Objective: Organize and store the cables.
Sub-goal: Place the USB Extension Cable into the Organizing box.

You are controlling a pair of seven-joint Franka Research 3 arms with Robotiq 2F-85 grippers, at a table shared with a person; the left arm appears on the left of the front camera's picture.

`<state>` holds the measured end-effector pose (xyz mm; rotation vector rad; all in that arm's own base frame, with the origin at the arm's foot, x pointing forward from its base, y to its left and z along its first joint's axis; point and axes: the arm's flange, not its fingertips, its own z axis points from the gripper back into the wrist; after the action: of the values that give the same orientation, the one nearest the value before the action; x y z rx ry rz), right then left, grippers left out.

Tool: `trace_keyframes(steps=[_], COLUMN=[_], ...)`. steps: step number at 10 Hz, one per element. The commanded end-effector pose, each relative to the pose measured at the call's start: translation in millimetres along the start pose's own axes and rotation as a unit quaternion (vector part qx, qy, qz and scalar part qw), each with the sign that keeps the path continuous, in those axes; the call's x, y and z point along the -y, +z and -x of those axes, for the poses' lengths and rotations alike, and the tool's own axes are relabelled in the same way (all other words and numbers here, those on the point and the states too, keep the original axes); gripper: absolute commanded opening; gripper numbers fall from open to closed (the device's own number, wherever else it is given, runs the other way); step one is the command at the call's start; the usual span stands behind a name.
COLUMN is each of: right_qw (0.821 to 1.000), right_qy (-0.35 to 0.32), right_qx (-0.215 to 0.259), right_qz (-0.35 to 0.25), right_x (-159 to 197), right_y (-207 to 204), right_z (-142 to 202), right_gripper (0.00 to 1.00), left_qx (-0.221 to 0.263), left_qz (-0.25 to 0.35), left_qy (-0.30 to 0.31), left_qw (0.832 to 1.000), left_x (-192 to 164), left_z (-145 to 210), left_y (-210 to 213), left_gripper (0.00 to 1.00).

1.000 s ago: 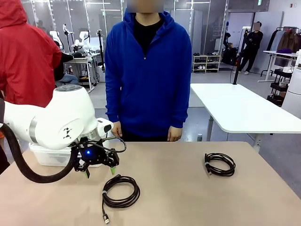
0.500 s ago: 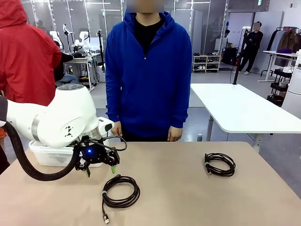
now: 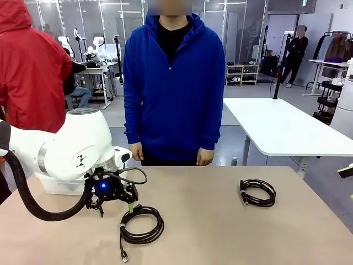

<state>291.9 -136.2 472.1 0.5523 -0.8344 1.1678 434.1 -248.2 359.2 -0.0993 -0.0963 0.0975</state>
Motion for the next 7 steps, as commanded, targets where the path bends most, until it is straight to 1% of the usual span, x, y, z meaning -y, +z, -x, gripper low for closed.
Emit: trace_keyframes(steps=[1,2,4,5,7], right_qw=[1.0,1.0,1.0,1.0,1.0], right_qy=[-0.013,-0.013,-0.013,-0.013,-0.013], right_qx=[-0.023,-0.023,-0.023,-0.023,-0.023], right_qz=[0.01,0.01,0.01,0.01,0.01], right_x=[-1.1,-1.1,-1.1,-1.1,-1.1], right_y=[3.2,3.2,3.2,3.2,3.2], right_z=[-7.5,-7.5,-7.5,-7.5,-7.5], right_gripper=[1.0,1.0,1.0,1.0,1.0], left_qx=[-0.01,-0.016,-0.008,-0.015,-0.011], left_qz=[0.004,0.003,0.0,0.012,0.006], left_qy=[-0.001,-0.006,-0.004,0.008,0.013], left_qw=[1.0,1.0,1.0,1.0,1.0], left_x=[1.9,4.7,6.2,5.2,6.4], left_z=[1.0,2.5,5.6,3.4,-3.1], left_y=[-5.6,-14.5,-28.6,-34.1,-43.1], left_gripper=[1.0,1.0,1.0,1.0,1.0])
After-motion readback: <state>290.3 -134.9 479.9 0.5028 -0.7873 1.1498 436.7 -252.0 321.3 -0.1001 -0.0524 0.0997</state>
